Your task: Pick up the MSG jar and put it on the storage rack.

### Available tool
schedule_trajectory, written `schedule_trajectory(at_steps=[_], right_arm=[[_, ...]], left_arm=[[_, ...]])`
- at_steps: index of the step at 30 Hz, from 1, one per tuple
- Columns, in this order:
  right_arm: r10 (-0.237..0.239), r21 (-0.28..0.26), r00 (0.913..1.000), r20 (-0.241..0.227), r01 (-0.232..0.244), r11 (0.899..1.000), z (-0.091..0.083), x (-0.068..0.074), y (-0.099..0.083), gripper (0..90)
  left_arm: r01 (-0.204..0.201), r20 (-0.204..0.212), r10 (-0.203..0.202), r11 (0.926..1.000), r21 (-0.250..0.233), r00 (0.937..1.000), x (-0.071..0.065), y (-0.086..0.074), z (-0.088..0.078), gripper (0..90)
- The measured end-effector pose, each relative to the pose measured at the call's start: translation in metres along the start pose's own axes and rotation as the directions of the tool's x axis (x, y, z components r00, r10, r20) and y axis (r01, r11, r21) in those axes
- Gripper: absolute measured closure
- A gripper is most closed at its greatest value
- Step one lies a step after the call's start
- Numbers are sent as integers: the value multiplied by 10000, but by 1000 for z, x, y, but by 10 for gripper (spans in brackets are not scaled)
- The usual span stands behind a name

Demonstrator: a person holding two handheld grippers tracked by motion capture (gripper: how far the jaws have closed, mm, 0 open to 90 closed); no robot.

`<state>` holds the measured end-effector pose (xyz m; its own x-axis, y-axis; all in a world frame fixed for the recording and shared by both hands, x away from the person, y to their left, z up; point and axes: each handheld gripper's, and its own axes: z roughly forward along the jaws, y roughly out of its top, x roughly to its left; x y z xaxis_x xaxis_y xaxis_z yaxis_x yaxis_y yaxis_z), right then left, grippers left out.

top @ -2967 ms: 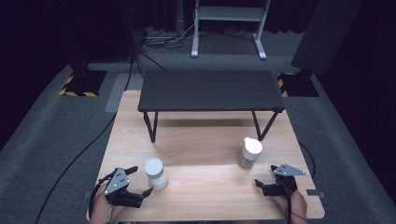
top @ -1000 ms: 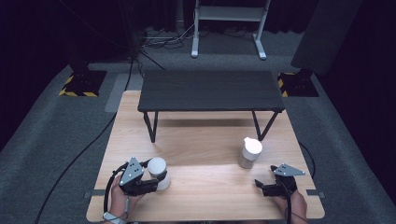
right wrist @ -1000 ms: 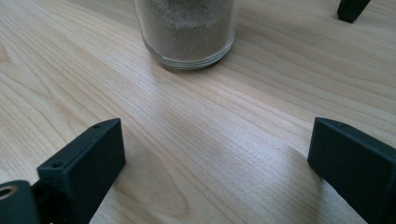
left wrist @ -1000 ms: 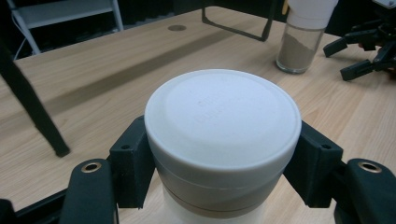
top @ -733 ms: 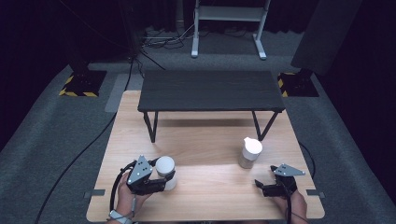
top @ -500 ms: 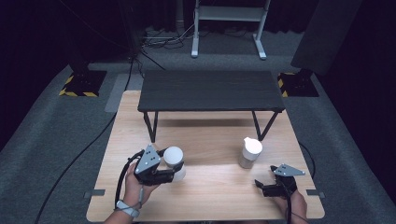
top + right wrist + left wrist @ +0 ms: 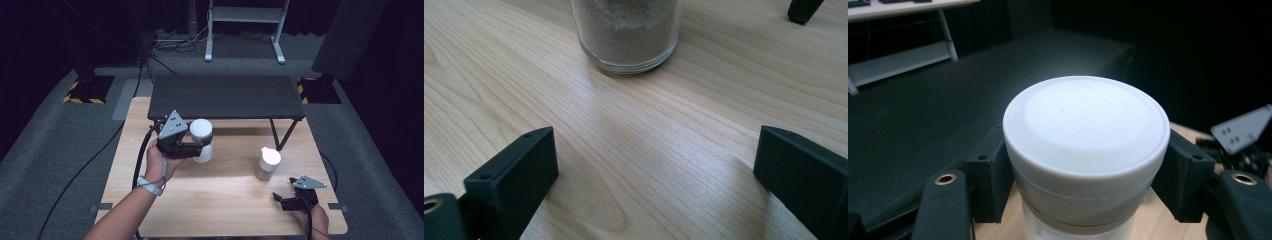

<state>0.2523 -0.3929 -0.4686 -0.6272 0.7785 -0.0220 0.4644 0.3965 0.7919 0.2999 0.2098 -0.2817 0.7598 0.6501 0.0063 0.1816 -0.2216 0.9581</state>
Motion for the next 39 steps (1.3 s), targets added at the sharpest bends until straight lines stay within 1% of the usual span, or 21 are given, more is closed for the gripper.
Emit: schedule_trajectory(at_steps=[3,5,8,10,12,17,21,25,26,27,31,33,36,39], right_arm=[[-2,2,10000,-3,2,10000,0,0,0,38],[-3,3,10000,-2,3,10000,0,0,0,38],[-1,-1,10000,2,1,10000,0,0,0,38],[-23,-15,10000,4,23,10000,0,0,0,38],[-7,1,10000,-2,7,10000,0,0,0,38],[-9,-2,10000,2,9,10000,0,0,0,38],[-5,-2,10000,5,5,10000,0,0,0,38],[0,-1,10000,2,0,10000,0,0,0,38],[0,-4,10000,1,0,10000,0,0,0,38],[2,0,10000,-1,-2,10000,0,0,0,38],[-6,-3,10000,1,6,10000,0,0,0,38],[-6,-3,10000,2,6,10000,0,0,0,38],[-6,-3,10000,6,6,10000,0,0,0,38],[-25,-11,10000,-11,25,10000,0,0,-1,38]], left_arm=[[122,-26,-123,9999,-115,9999,7,18,6,339],[189,-31,-189,9997,-154,9998,12,34,10,339],[205,-192,-211,9992,-347,9996,18,51,16,338],[171,-343,-187,9987,-480,9992,20,60,20,338],[52,-593,-85,9984,-567,9982,23,70,26,338],[119,-943,-178,9980,-625,9954,33,86,44,338],[173,-1255,-249,9980,-610,9918,39,91,61,338],[192,-1703,-223,9996,-197,9851,42,97,81,338],[174,-1821,-203,9997,-171,9831,43,96,87,338],[169,-1867,-197,9997,-167,9822,44,96,90,338],[422,-1986,-421,9991,-37,9792,50,95,105,338],[480,-2056,-465,9988,19,9775,52,94,112,338],[459,-2165,-429,9989,92,9753,53,95,119,338],[346,-2175,-270,9989,313,9757,53,97,124,338]])
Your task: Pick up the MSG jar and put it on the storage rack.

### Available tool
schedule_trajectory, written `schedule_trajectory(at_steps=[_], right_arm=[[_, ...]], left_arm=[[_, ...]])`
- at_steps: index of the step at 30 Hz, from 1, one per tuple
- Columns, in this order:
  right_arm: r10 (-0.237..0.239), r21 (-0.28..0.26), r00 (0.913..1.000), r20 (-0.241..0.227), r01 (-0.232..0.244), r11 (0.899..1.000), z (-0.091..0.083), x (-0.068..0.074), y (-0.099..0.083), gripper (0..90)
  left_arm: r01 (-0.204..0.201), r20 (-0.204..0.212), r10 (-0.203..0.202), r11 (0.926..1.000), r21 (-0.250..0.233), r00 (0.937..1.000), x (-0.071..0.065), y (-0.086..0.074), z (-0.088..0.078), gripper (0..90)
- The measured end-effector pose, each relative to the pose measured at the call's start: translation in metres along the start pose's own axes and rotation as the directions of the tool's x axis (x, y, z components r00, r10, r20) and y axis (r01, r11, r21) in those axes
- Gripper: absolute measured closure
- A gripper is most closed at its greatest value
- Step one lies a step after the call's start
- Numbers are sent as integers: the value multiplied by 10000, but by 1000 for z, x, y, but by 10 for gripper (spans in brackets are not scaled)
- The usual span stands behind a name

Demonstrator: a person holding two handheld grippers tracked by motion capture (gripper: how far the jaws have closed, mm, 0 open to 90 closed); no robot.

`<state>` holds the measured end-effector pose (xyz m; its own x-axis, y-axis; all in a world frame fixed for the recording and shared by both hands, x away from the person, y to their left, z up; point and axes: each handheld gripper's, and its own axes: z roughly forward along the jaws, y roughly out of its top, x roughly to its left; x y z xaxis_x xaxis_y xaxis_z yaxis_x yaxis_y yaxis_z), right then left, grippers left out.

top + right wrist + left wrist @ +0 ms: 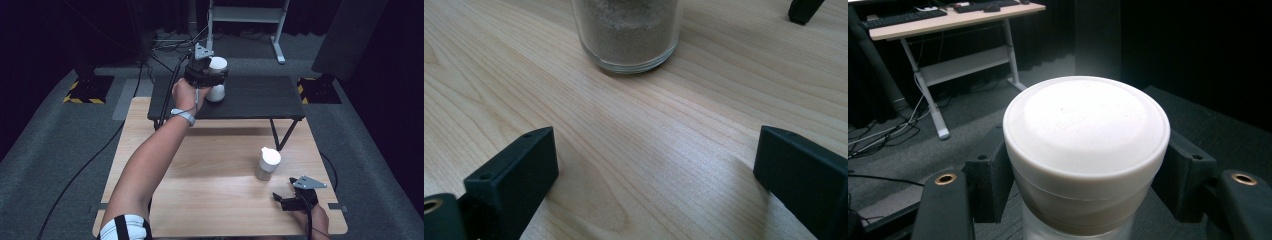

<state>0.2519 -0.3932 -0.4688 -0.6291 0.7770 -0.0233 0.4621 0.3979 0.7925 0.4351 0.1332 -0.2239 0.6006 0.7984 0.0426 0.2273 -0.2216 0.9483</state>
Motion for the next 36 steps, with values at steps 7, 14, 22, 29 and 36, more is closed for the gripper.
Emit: schedule_trajectory(at_steps=[7,14,22,29,36], right_arm=[[-11,-6,10000,-11,11,10000,0,0,0,38],[-34,-10,10000,-30,34,10000,0,0,0,38],[-30,-15,10000,-27,30,10000,0,0,0,38],[-41,-24,10000,-36,41,10000,0,0,-1,38],[-42,-28,10000,-60,42,10000,0,0,-1,38]], left_arm=[[520,112,-518,9985,-178,9986,7,-9,1,257],[705,244,-696,9968,-368,9973,7,-20,-25,108],[575,386,-551,9964,-629,9977,2,-48,-76,103],[327,377,-301,9969,-714,9988,-9,-82,-119,104],[904,478,-855,9895,-1124,9952,-24,-152,-141,113]])
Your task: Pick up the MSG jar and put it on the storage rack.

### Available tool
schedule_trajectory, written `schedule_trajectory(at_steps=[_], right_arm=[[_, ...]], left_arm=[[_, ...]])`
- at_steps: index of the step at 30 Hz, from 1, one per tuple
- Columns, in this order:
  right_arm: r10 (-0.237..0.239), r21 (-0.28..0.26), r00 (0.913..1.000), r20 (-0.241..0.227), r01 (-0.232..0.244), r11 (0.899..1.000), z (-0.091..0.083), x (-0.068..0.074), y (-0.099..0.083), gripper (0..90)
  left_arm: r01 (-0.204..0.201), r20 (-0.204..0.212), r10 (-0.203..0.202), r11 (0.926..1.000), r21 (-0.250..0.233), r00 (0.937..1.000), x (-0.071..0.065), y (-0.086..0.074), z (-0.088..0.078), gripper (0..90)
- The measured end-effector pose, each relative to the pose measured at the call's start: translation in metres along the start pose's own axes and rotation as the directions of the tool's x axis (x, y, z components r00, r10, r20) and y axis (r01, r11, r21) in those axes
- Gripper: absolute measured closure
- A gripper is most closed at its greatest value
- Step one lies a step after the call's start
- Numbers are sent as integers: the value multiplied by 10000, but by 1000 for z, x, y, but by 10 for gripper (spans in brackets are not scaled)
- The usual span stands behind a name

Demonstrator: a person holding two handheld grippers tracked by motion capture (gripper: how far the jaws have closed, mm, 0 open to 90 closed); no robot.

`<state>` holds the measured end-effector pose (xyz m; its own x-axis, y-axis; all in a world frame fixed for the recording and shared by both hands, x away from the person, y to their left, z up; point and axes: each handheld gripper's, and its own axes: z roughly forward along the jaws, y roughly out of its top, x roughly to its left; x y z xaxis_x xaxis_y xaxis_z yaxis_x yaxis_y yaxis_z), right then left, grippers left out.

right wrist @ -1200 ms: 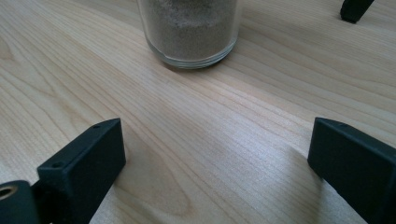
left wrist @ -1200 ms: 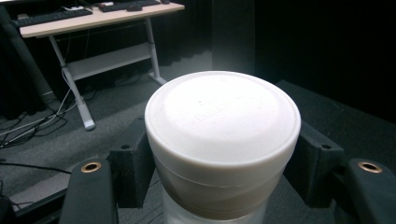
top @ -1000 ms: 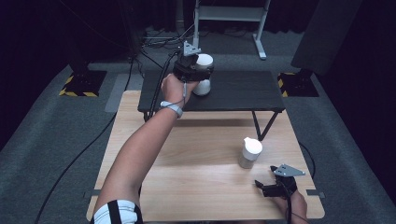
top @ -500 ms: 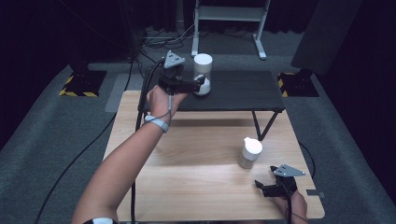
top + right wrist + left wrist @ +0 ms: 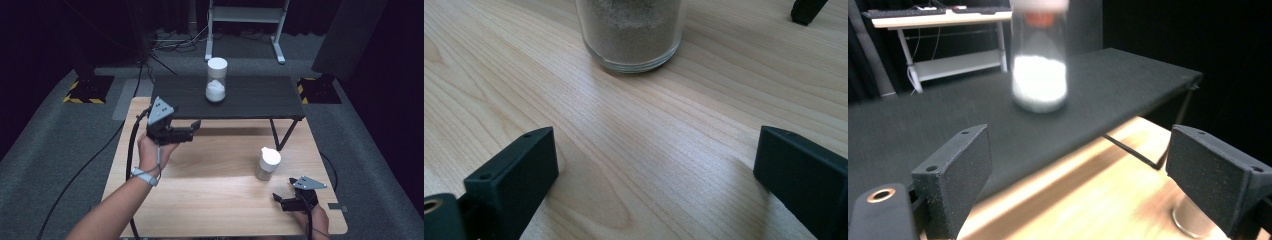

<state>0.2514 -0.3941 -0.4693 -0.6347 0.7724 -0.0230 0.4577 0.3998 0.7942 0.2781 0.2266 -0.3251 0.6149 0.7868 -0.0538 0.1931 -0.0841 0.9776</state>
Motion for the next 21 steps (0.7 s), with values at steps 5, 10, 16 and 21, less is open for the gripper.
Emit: schedule_trajectory(at_steps=[5,10,16,21], right_arm=[[-14,-4,10000,1,14,10000,0,0,0,38],[-17,1,10000,-12,17,10000,0,0,0,38],[-15,2,10000,-10,15,10000,0,0,0,37],[-7,-2,10000,-9,7,10000,0,0,0,37]], left_arm=[[768,-23,-768,9958,495,9970,-2,-55,-8,113],[994,-157,-985,9919,790,9950,-3,-102,-17,112],[644,-271,-601,9776,2005,9978,-8,-132,-15,110],[26,-330,58,9681,2507,9994,-17,-148,-15,108]])
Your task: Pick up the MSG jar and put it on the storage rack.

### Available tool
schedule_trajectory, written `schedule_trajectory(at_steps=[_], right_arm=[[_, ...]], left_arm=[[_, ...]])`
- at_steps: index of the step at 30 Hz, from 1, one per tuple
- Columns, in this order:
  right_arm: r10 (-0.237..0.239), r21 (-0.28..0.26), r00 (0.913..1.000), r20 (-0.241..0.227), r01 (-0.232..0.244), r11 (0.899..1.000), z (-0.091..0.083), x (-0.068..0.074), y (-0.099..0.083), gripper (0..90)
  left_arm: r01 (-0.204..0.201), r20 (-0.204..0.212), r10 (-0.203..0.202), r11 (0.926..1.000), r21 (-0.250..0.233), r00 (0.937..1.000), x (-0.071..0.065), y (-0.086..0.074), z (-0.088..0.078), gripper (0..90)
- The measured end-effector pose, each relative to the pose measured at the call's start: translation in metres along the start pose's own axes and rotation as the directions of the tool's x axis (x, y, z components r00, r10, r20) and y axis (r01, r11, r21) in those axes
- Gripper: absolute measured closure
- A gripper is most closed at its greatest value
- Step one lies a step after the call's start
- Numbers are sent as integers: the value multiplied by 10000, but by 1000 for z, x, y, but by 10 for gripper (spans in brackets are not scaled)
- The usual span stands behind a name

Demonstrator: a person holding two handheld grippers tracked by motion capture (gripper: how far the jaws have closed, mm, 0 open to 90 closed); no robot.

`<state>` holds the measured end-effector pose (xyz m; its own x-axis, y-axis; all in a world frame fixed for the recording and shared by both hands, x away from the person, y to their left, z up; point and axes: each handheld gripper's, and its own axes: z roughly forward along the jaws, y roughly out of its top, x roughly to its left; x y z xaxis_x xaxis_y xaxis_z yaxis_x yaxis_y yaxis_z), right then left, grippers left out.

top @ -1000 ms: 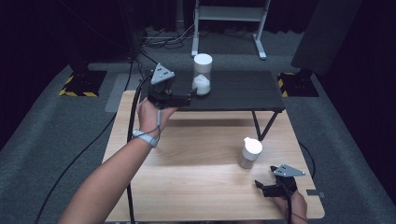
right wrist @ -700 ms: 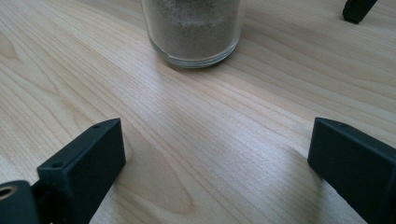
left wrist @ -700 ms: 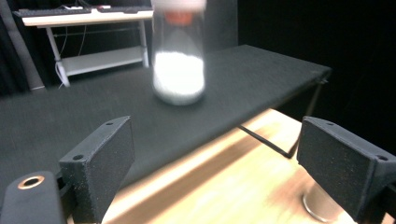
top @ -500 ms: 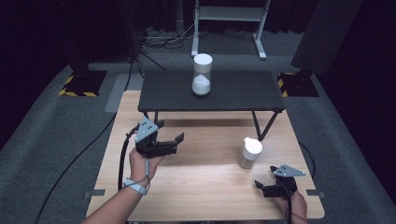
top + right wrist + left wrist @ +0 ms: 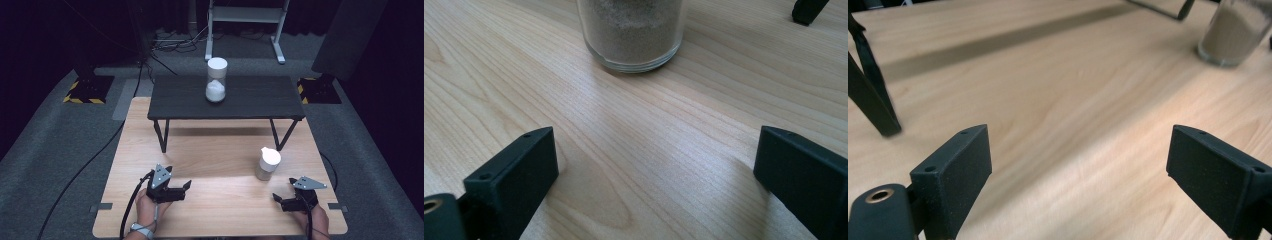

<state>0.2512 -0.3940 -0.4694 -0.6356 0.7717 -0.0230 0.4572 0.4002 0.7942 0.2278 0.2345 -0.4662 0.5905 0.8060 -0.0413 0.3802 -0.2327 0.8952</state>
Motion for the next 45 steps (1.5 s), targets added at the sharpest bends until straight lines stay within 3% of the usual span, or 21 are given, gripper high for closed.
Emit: schedule_trajectory(at_steps=[5,7,9,10,16,45], right_arm=[[0,2,10000,-1,0,10000,0,0,0,37],[0,1,10000,1,0,10000,0,0,0,37],[1,0,10000,1,-1,10000,0,0,0,37],[5,-1,10000,4,-5,10000,0,0,0,37],[14,-6,10000,17,-14,10000,0,0,0,37],[3,-16,10000,11,-3,10000,1,0,0,32]], left_arm=[[-263,-17,266,9943,1029,9996,0,3,8,104],[-314,-30,321,9889,1451,9995,0,6,13,102],[-440,-198,492,9769,2092,9986,-3,11,19,113],[-470,-297,545,9760,2125,9981,-5,10,22,112],[-432,-154,451,9934,1064,9989,3,-16,24,43],[-437,-89,449,9933,1068,9990,1,-14,29,39]])
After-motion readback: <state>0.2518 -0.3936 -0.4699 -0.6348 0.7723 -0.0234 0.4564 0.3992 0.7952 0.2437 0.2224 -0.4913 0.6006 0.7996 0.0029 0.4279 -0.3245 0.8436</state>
